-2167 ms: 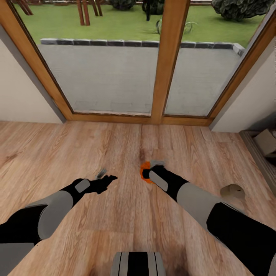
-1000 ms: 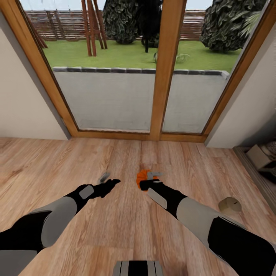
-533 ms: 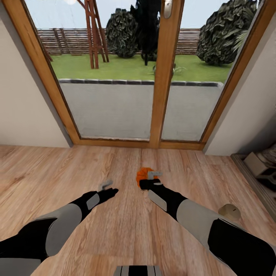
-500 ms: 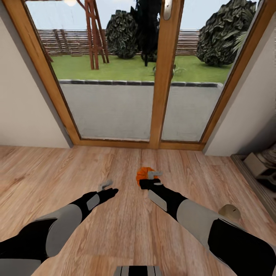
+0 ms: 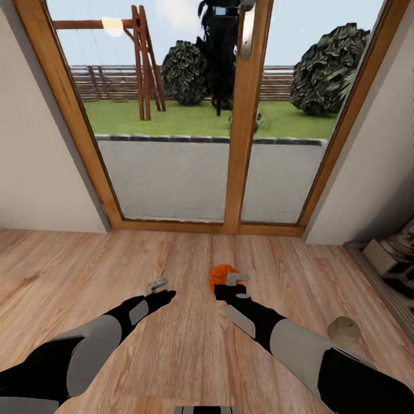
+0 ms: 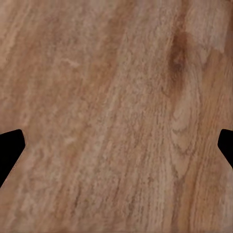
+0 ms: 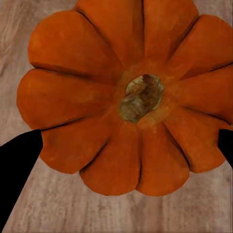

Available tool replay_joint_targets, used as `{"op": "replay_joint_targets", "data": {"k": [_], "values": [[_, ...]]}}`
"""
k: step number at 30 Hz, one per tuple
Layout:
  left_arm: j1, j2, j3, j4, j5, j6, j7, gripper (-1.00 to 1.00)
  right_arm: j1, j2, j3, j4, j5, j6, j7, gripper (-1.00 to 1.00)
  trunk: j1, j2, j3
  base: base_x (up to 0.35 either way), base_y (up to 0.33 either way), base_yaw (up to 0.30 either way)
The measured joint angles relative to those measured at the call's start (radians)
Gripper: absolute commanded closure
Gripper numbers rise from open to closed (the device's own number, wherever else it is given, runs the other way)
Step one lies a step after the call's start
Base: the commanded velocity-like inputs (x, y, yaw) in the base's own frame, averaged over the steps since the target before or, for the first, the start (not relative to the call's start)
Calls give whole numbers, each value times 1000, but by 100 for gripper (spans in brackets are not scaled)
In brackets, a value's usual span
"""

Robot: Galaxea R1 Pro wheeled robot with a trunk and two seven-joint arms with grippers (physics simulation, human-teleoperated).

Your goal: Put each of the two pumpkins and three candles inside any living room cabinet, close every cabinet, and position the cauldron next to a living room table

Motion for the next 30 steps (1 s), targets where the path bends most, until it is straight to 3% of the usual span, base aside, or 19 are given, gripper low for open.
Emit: {"op": "replay_joint_targets", "data": {"k": [9,13,30], "values": [[21,5,-1,0,0,0,3,-100,6,-11,1,-1,4,-13,-1,100,-4,2,35,0,0,0],[24,3,-1,0,0,0,5,-100,7,-8,3,-1,10,-57,-1,100,-6,3,50,0,0,0],[31,-9,-1,0,0,0,6,-100,11,-5,4,1,4,-62,-1,100,-14,7,116,0,0,0]]}}
